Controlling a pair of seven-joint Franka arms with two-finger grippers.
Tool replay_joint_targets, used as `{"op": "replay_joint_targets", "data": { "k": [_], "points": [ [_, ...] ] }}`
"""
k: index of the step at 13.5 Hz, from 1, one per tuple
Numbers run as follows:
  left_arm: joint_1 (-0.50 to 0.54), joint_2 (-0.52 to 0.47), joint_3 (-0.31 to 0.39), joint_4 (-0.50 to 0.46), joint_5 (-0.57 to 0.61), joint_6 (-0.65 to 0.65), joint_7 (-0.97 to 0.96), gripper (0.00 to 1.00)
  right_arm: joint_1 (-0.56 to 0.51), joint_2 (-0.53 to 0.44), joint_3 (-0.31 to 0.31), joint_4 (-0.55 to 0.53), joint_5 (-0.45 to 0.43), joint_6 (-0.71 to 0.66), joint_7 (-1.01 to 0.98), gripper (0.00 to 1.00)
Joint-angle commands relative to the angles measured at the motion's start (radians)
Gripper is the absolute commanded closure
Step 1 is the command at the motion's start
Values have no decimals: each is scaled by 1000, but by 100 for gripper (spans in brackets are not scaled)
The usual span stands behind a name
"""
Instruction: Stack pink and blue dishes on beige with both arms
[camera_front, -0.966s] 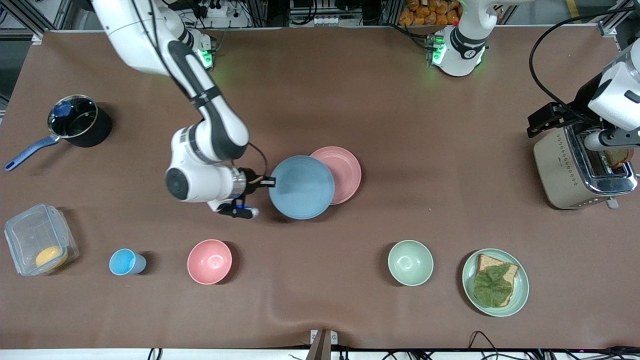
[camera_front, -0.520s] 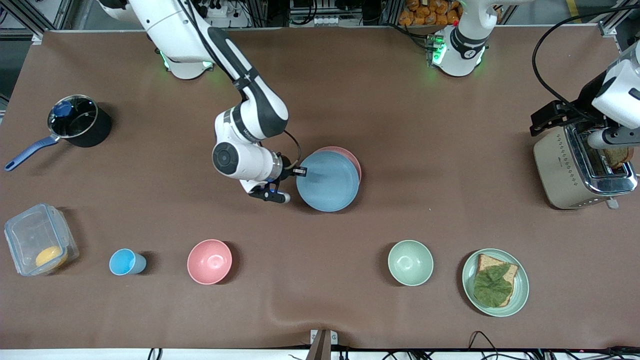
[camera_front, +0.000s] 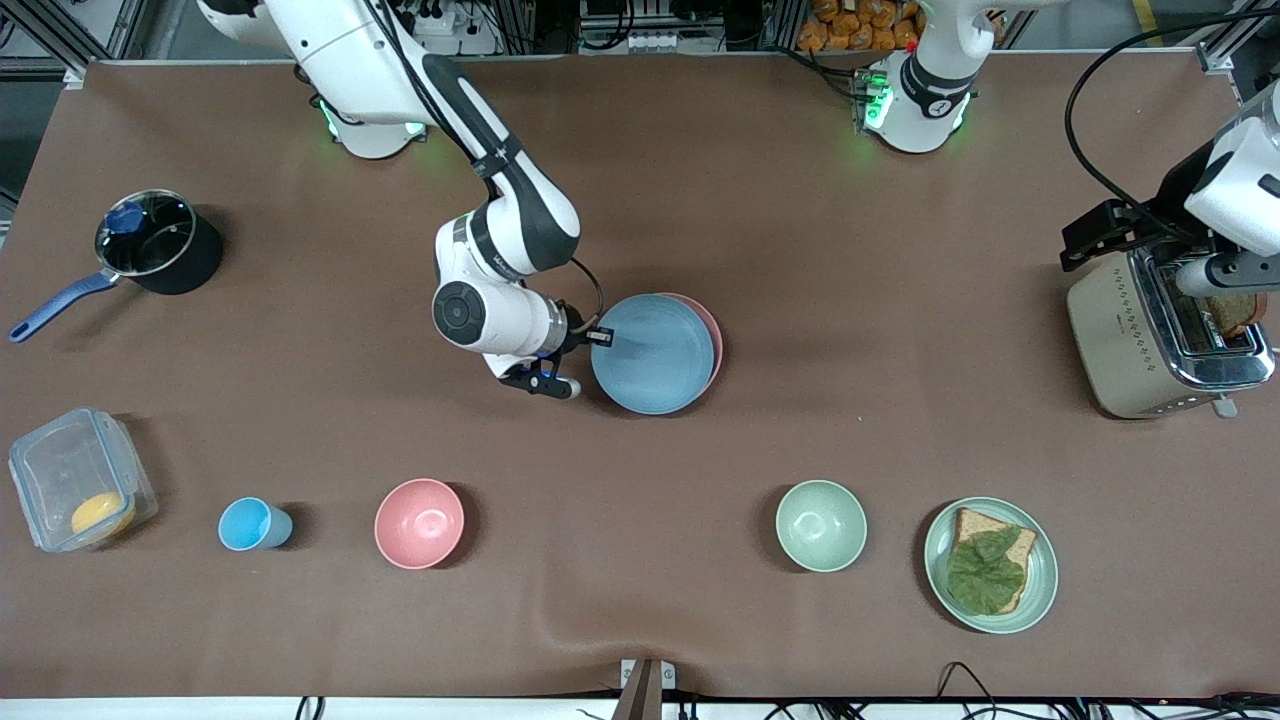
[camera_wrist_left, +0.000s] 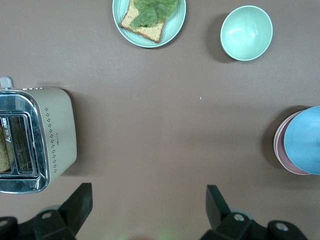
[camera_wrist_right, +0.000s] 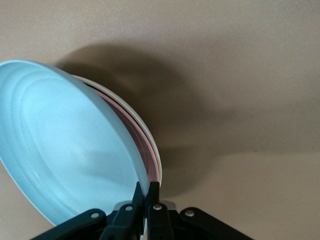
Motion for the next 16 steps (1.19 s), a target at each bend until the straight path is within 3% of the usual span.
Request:
{"op": "replay_joint_targets", "data": {
  "k": [1,6,7,8,9,13,16],
  "points": [
    [4,-11,3,-2,-24,-14,28,0,21,-34,-6,-36,23,12,21,100],
    [4,-11,5,-2,-24,-14,28,0,53,-25,-6,-36,23,58,38,100],
    [4,-11,5,-2,-24,-14,28,0,52,-25,-6,-35,23,53,37,77],
    [4,-11,5,-2,-24,-14,28,0,52,-25,-6,-35,23,50,37,23],
    [4,-11,5,-2,-24,-14,28,0,47,-25,-6,-35,23,47,35,0],
    [4,-11,5,-2,-24,-14,28,0,29,-64,-18,-21,20,-26,32,0],
    [2,-12,5,-2,-24,-14,28,0,-83,-120,-31,14,-17,-193,-17,0]
  ]
}}
